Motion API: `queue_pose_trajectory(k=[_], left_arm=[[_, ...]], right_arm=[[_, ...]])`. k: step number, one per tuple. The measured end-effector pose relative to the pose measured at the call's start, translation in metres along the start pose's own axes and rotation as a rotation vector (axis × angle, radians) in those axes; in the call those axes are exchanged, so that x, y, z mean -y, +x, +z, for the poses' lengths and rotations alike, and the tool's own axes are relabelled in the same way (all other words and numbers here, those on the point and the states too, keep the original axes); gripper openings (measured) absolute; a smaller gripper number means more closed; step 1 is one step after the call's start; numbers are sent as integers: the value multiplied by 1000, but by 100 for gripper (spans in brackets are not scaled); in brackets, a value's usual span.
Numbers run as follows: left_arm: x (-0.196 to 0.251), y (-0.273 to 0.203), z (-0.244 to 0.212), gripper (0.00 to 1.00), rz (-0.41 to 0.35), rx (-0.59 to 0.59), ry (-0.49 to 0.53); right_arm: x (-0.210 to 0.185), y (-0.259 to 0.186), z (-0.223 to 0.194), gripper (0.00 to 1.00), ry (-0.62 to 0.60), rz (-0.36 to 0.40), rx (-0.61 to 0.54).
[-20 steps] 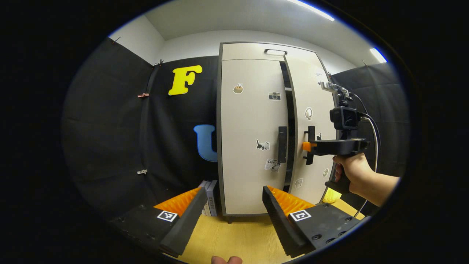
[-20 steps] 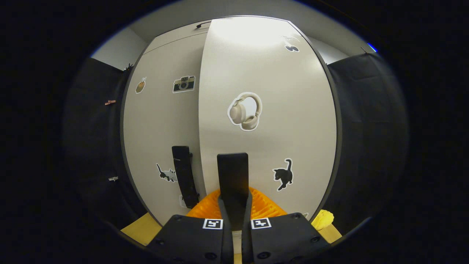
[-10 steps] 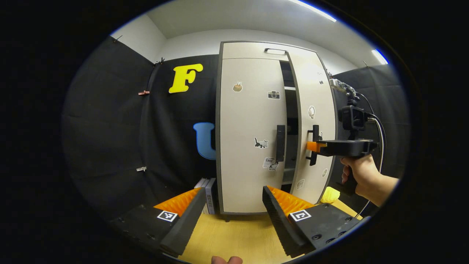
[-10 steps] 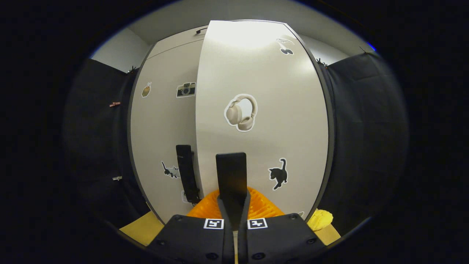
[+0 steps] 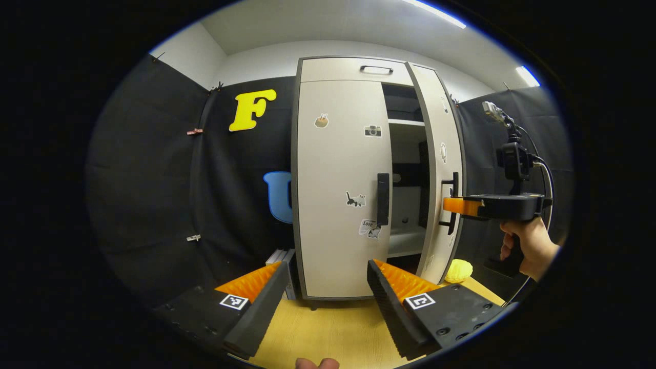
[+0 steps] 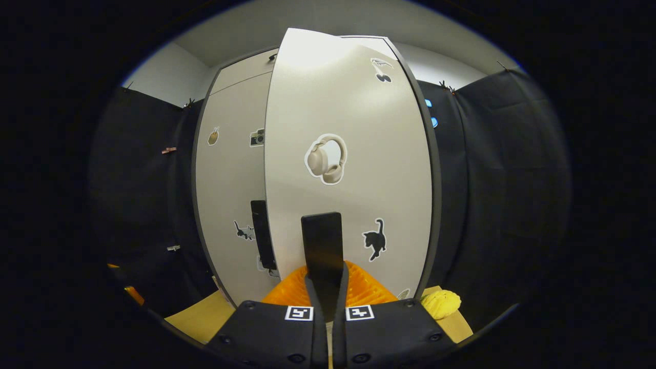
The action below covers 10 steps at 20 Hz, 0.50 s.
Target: Open the right door of the double-door shoe cabinet with the right hand, and open the left door with the left hand.
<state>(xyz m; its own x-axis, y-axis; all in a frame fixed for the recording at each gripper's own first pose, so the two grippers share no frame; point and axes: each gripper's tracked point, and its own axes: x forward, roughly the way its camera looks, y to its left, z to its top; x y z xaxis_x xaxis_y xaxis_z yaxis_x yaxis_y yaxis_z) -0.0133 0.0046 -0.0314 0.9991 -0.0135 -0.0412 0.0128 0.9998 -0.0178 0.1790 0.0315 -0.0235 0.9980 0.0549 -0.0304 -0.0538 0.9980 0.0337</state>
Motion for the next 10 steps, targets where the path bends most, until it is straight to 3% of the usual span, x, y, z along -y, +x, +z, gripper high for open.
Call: queue_pose_trajectory(k=[10], left_arm=[[31, 1, -3, 95, -49, -7, 4]], right_arm=[[28, -24, 2, 7, -9, -45, 14]])
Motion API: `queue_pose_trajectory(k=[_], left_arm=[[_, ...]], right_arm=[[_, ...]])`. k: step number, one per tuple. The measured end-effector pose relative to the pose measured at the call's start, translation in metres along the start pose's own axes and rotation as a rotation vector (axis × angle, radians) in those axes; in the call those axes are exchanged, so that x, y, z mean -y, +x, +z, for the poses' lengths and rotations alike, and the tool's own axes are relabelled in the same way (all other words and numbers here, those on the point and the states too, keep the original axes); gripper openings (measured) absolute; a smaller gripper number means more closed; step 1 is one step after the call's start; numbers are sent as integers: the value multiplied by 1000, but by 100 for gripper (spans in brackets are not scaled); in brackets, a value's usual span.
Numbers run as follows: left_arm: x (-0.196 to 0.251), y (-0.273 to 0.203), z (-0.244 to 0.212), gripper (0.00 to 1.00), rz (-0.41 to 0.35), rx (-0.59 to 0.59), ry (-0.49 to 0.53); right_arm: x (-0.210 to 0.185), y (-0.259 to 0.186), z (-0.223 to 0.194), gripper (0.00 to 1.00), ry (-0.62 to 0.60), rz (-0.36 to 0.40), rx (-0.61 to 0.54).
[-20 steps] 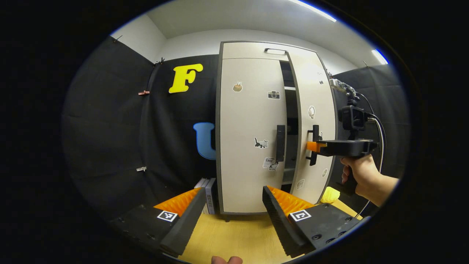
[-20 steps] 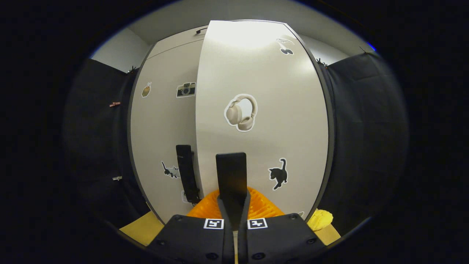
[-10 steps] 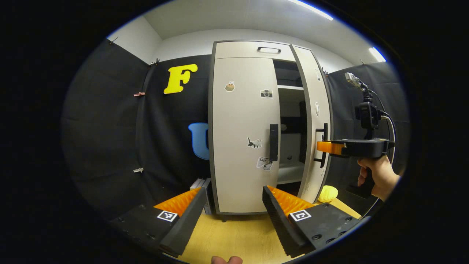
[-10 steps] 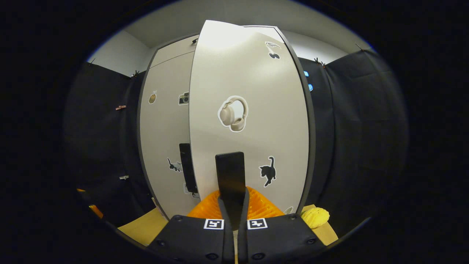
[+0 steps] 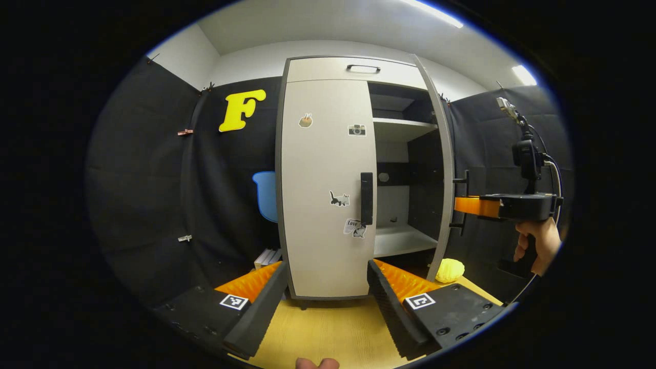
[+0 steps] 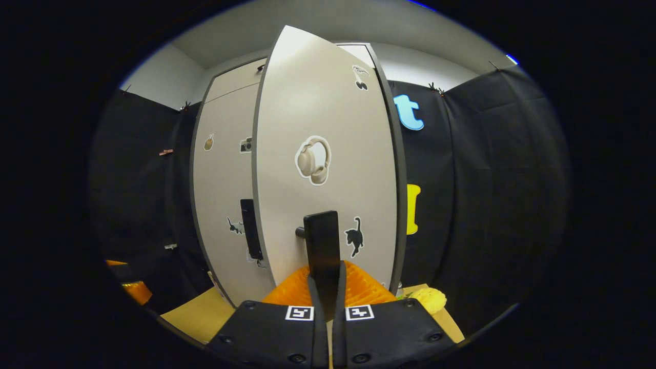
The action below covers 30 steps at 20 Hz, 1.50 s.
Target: Open the right door of the double-door shoe cabinet with the right hand, and open the left door with the left hand.
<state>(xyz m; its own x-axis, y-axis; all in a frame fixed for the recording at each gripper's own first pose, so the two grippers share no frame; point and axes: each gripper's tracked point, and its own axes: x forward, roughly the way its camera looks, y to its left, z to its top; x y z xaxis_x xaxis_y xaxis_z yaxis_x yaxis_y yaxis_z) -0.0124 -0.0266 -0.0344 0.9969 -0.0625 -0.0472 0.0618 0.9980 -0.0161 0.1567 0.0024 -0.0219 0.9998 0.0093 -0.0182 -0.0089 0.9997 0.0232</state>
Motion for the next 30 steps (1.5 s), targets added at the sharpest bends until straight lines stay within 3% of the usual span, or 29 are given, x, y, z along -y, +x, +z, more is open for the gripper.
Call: queue_pose_trajectory(k=[6, 11, 14, 16, 17, 21, 25, 26, 27, 28, 29, 30], left_arm=[[28, 9, -2, 95, -58, -9, 1], [51, 17, 3, 95, -101, 0, 6], [60, 22, 7, 95, -115, 9, 10], [65, 24, 10, 95, -120, 11, 13], [67, 25, 12, 95, -120, 12, 17], [73, 26, 16, 95, -118, 17, 37], [79, 29, 17, 95, -130, 21, 41], [82, 31, 18, 95, -136, 21, 42], [84, 33, 19, 95, -141, 22, 43], [86, 36, 19, 95, -147, 22, 47], [88, 40, 21, 95, -151, 25, 51], [90, 44, 23, 95, -156, 28, 56]], right_arm=[[35, -18, 0, 7, -4, -51, -3], [110, -33, 11, 6, -16, -223, 22], [124, -39, 12, 6, 111, -103, -3], [124, -34, 6, 11, 97, -74, -22], [123, -33, 6, 15, 90, -69, -24], [123, -42, 8, 15, 108, -63, -21], [125, -56, 9, 21, 96, -78, -29], [127, -63, 9, 34, 89, -89, -30], [128, -67, 9, 20, 76, -100, -30], [129, -74, 10, 35, 61, -112, -27], [128, -79, 12, 41, 45, -120, -25], [127, -87, 13, 53, 34, -127, -21]])
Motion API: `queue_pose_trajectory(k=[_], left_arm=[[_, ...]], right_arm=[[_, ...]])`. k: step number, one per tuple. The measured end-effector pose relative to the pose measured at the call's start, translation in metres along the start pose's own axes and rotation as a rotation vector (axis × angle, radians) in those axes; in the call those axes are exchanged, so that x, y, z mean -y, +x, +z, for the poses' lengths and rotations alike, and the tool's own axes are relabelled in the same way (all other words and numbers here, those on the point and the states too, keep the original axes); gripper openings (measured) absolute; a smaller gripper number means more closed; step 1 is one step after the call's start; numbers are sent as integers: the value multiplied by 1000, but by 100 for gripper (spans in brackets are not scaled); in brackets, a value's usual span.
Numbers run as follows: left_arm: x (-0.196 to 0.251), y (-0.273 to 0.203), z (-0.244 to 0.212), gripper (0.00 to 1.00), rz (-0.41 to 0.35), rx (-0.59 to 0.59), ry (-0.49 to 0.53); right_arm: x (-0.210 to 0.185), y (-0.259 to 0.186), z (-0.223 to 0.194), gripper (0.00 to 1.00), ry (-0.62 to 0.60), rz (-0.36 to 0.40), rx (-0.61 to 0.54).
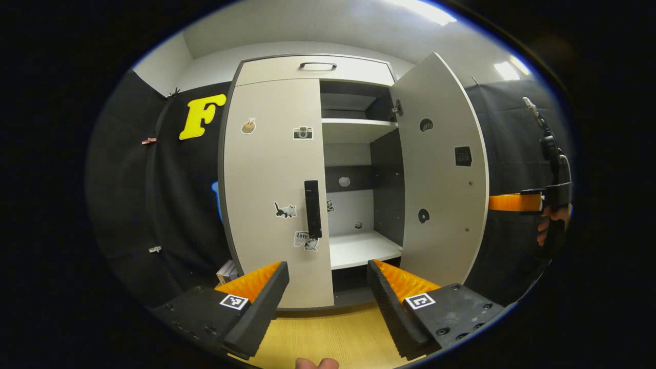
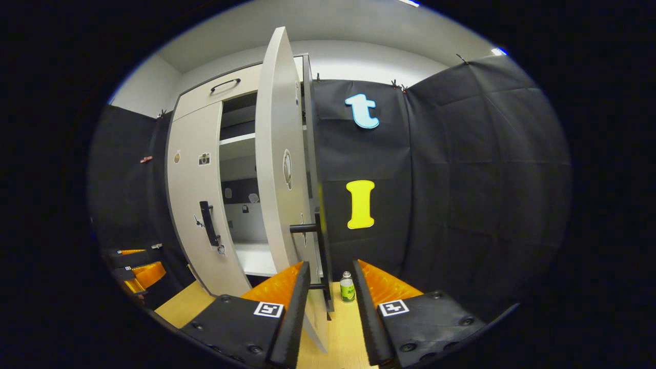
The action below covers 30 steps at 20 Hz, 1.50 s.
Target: Open the right door of the double-door shoe cabinet with the right hand, and open the left door with the left hand.
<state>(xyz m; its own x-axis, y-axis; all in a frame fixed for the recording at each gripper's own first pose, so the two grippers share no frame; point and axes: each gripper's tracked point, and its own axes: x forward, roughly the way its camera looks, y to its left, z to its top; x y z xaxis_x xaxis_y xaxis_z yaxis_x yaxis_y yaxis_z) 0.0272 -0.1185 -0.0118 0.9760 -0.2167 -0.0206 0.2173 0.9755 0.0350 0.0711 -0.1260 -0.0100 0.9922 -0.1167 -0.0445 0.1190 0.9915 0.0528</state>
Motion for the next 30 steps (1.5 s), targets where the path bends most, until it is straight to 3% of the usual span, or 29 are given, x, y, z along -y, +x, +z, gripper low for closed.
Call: queue_pose_trajectory(k=[1, 5, 11, 23, 26, 30], left_arm=[[1, 4, 3, 95, -3, 4, 7], [1, 26, 19, 95, -5, 30, 32], [-17, 73, 37, 99, 42, 51, 30], [-42, 193, 51, 96, 129, 51, 5], [-45, 211, 47, 89, 136, 43, -42], [-54, 228, 35, 68, 168, 18, -72]], right_arm=[[-1, -5, 2, 58, -11, -2, 7], [-7, -21, 12, 100, -20, -25, 32], [-18, -40, 15, 98, -1, -45, 61], [-21, -52, 12, 98, -37, -66, 54], [-13, -54, 16, 98, -43, -79, 62], [-2, -55, 18, 98, -44, -103, 63]])
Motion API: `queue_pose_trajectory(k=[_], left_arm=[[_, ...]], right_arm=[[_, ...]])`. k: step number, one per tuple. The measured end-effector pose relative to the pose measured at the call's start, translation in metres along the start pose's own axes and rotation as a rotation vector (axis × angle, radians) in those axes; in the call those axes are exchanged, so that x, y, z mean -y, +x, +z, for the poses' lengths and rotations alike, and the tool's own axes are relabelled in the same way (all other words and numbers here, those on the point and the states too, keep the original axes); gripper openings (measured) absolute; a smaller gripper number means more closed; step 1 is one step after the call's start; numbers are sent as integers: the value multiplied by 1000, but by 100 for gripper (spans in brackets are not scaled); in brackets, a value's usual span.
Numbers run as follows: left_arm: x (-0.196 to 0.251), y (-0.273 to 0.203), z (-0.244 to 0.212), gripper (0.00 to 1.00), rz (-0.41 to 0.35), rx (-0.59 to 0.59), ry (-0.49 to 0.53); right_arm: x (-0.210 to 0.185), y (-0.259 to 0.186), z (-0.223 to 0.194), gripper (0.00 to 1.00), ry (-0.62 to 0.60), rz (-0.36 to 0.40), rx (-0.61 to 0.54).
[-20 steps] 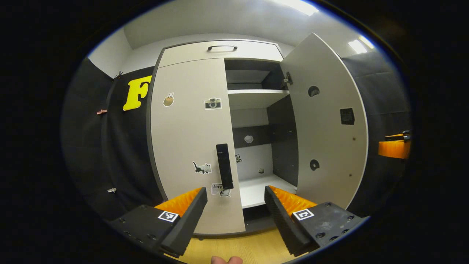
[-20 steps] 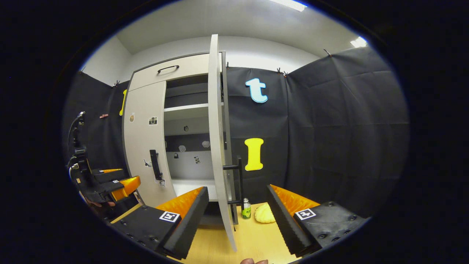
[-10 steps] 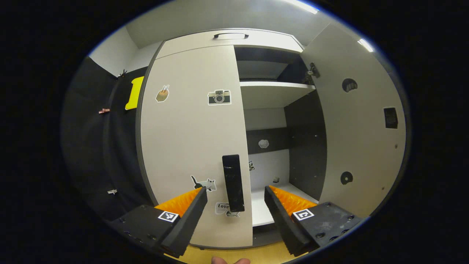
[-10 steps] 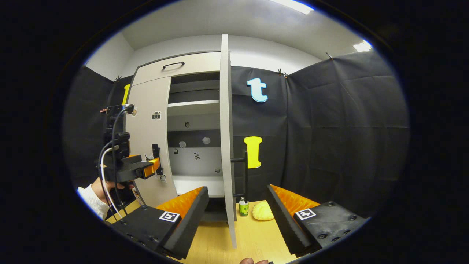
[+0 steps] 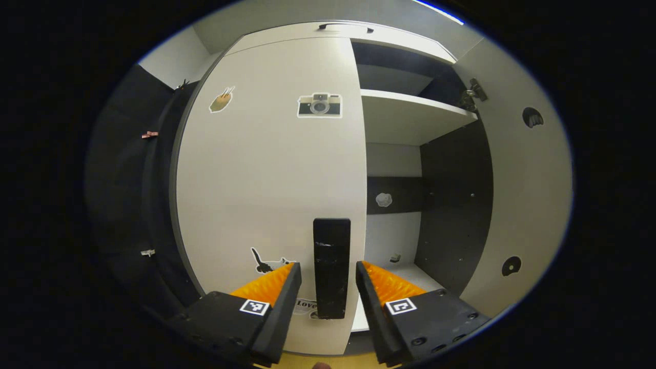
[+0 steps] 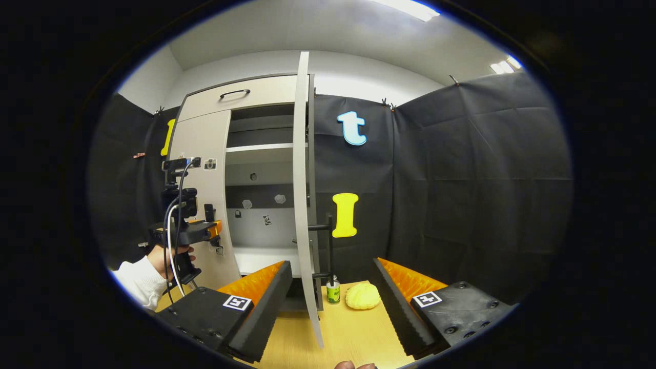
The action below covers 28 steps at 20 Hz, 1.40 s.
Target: Open the right door of the double-door shoe cabinet with the right hand, and open the left door with the left hand.
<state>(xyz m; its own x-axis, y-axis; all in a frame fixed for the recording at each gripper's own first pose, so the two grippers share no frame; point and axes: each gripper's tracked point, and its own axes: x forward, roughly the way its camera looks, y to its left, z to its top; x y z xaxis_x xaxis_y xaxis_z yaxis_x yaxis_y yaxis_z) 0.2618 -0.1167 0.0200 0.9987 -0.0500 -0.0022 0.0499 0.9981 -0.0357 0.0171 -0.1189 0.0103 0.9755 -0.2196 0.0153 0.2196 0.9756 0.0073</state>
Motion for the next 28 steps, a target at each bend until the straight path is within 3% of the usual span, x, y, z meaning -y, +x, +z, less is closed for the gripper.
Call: queue_pose_trajectory(k=[5, 10, 13, 20, 28], left_arm=[[6, 12, -4, 38, -14, -5, -6], [7, 11, -10, 33, -15, -27, 47], [7, 9, -11, 19, -28, -60, 0], [0, -18, -11, 16, -108, -89, -39], [-16, -37, -13, 15, -149, -105, -64]], right_arm=[[7, 6, 0, 98, -4, -12, -3], [0, 7, 1, 98, -3, 9, -2], [-11, 8, 6, 98, -10, 39, 13], [-43, 15, 4, 98, -32, 131, 39], [-66, 31, -3, 99, -9, 204, 46]])
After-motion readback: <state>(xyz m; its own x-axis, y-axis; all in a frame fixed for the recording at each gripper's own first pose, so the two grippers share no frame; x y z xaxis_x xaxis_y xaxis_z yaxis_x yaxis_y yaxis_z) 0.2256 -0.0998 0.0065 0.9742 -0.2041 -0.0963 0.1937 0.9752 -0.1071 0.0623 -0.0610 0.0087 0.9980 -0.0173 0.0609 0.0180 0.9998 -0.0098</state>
